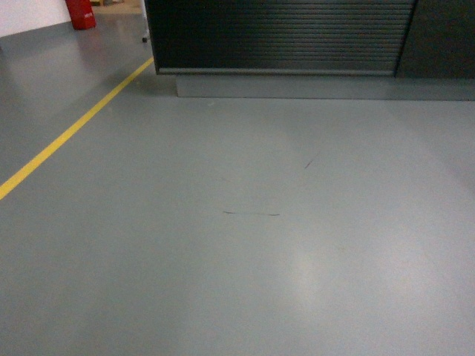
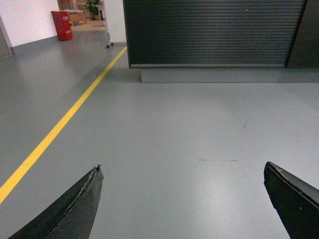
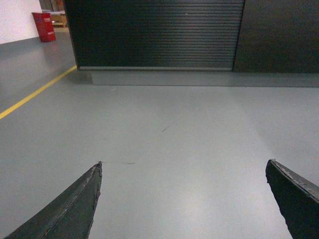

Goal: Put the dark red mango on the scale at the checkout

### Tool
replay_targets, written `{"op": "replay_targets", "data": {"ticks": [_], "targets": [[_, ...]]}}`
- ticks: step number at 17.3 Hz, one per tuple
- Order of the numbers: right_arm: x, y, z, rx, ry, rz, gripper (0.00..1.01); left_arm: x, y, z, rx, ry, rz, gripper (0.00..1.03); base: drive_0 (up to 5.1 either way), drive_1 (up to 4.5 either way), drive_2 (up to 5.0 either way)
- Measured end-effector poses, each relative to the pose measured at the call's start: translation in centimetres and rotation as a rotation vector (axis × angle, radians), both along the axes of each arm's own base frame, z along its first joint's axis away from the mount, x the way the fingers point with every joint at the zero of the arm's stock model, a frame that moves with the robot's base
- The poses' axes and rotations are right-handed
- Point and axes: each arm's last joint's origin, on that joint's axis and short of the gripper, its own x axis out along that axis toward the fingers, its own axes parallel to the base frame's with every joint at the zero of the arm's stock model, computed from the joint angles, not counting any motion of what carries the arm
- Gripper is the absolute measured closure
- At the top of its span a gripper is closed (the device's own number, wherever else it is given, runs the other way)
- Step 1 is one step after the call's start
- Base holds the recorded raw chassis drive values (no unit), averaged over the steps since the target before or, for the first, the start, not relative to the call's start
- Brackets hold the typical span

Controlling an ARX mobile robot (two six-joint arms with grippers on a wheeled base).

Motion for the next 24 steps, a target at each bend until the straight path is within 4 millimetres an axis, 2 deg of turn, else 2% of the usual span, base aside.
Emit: {"op": "replay_targets", "data": {"ticks": [24], "targets": [[0.0, 0.0, 0.0, 0.0, 0.0, 0.0, 0.03, 0.0, 0.0, 0.0, 0.0, 0.0, 0.0, 0.05, 0.0, 0.0, 0.0]]}}
